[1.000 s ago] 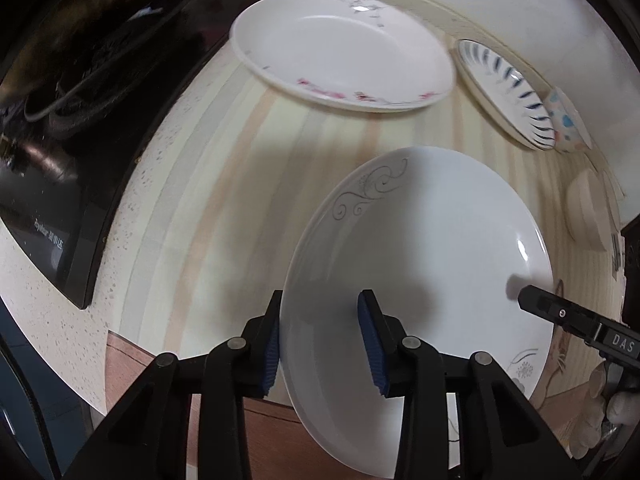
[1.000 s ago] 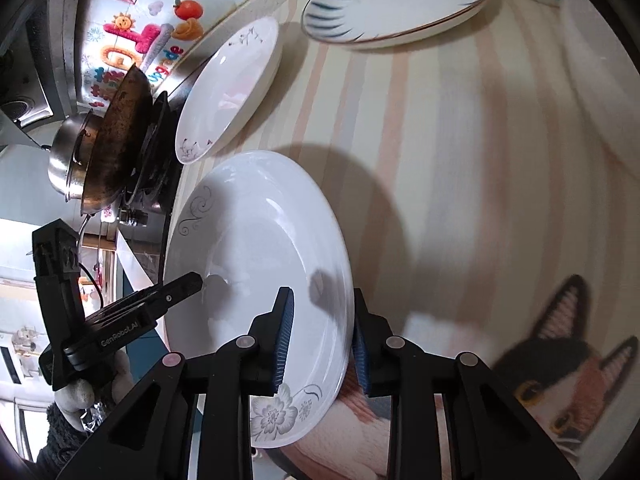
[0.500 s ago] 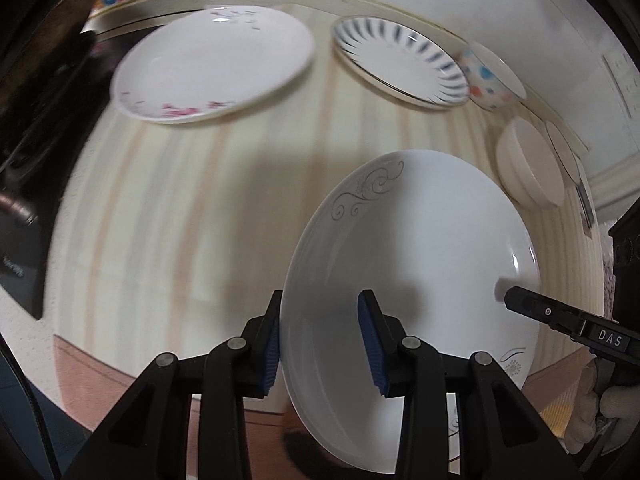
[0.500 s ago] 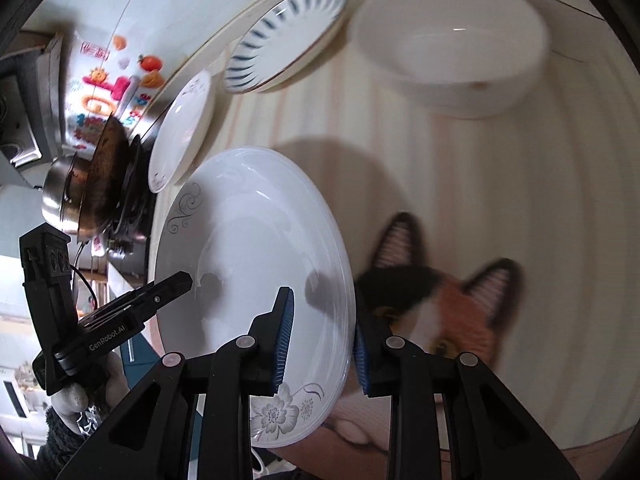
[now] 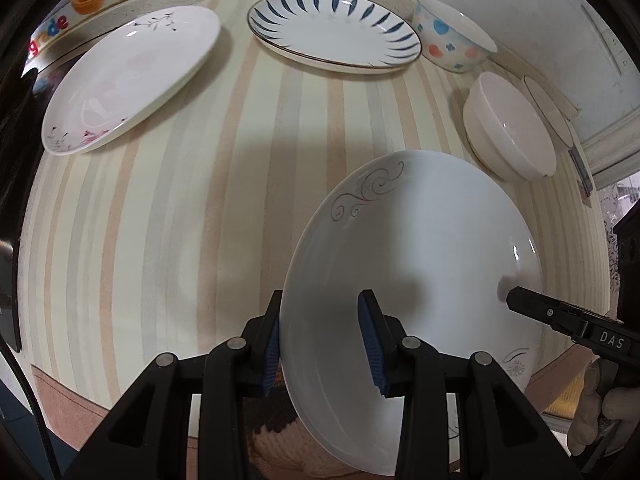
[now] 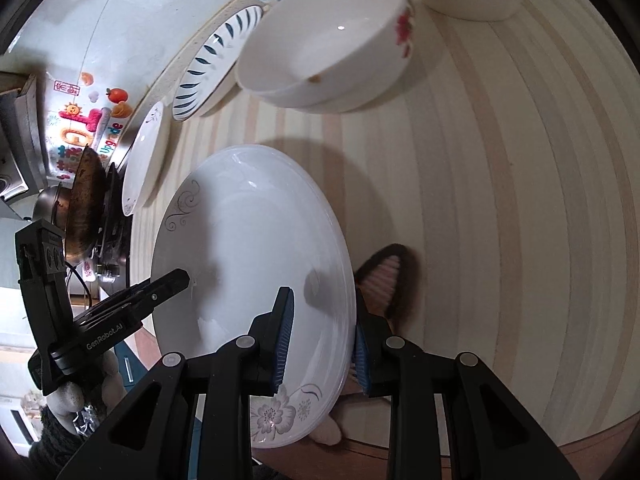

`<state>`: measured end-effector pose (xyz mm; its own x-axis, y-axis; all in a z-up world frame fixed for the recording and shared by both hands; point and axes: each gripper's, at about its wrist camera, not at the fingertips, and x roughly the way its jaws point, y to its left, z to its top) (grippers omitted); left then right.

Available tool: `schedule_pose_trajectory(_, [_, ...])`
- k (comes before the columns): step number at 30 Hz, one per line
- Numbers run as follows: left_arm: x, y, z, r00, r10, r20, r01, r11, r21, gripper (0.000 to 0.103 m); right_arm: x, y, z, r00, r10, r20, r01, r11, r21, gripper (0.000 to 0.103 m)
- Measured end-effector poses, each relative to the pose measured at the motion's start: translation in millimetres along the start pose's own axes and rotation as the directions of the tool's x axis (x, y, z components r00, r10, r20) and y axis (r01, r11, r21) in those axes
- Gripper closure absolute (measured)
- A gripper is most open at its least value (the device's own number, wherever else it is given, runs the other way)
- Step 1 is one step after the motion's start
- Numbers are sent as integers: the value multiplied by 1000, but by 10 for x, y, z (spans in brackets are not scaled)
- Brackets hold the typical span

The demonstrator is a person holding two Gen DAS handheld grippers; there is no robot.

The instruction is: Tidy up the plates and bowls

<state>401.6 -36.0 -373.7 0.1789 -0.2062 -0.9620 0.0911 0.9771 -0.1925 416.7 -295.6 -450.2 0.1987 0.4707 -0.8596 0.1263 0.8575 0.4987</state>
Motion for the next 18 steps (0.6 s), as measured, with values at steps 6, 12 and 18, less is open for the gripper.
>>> schedule_pose_trajectory(6, [82, -55, -23, 1000, 21, -17, -21, 1000, 6, 70, -29, -1, 2, 1000, -18, 10, 18, 1000, -12, 74])
schedule_pose_trajectory(12, [69, -73, -53, 1000, 11, -19, -11, 1000, 13, 70, -16, 71, 25, 999, -52, -13, 52, 999, -1, 74])
schedule_pose_trajectory(18, [-403, 197, 59, 998, 28, 47, -26, 999, -38, 69, -507, 151, 41, 997, -82, -12, 83, 995, 54, 60])
